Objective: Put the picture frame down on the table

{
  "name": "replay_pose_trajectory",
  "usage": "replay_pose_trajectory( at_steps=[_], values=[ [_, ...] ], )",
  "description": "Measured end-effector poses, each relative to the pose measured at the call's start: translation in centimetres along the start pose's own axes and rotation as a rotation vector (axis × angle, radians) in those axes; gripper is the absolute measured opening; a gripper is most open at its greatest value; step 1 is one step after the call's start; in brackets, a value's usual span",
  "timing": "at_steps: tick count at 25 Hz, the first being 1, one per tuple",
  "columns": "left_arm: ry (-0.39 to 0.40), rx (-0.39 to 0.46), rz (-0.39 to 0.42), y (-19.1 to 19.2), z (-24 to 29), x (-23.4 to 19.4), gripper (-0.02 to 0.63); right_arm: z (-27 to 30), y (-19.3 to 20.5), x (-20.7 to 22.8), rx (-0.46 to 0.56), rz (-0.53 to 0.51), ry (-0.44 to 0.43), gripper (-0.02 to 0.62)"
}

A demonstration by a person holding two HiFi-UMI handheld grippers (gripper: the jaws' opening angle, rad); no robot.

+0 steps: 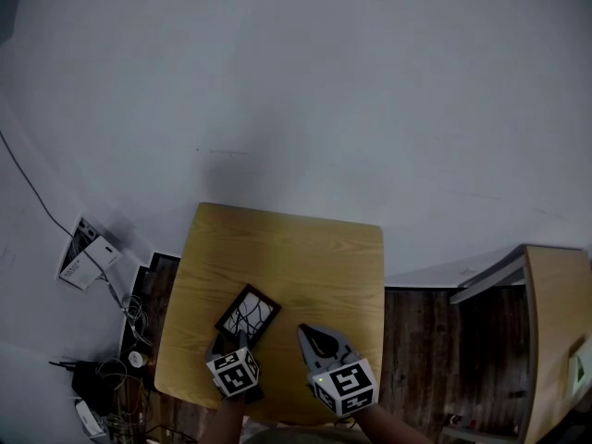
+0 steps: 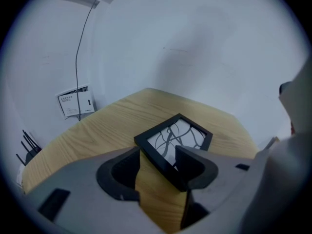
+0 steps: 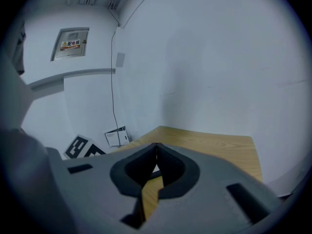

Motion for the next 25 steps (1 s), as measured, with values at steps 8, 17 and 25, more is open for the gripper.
replay_pose_trajectory(
  at_steps=[8, 17, 25],
  values=[
    [0.057, 0.053, 0.034, -1.0, -3.5, 0.4, 0.073, -1.7, 0.0, -0.9, 0.026, 0.019, 0.048, 0.0],
    [0.153, 0.096, 0.122, -1.3, -9.2, 0.2, 0.005, -5.6, 1.5, -4.8, 0.044, 0.046, 0.108, 0.0],
    [0.235, 0.078, 0.137, 0.7, -15.0, -1.4, 0.003, -9.8, 2.9, -9.6, 0.062, 0.062, 0.128, -0.001]
  ],
)
Point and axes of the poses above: the fingertips, and each gripper's own axes: z forward along the fingers, x to its right, y out of its underside, the point moved 5 cm from there along -z, backward along the fingers, and after that the axes turned 11 degrees about y, right-handed, at the moved point
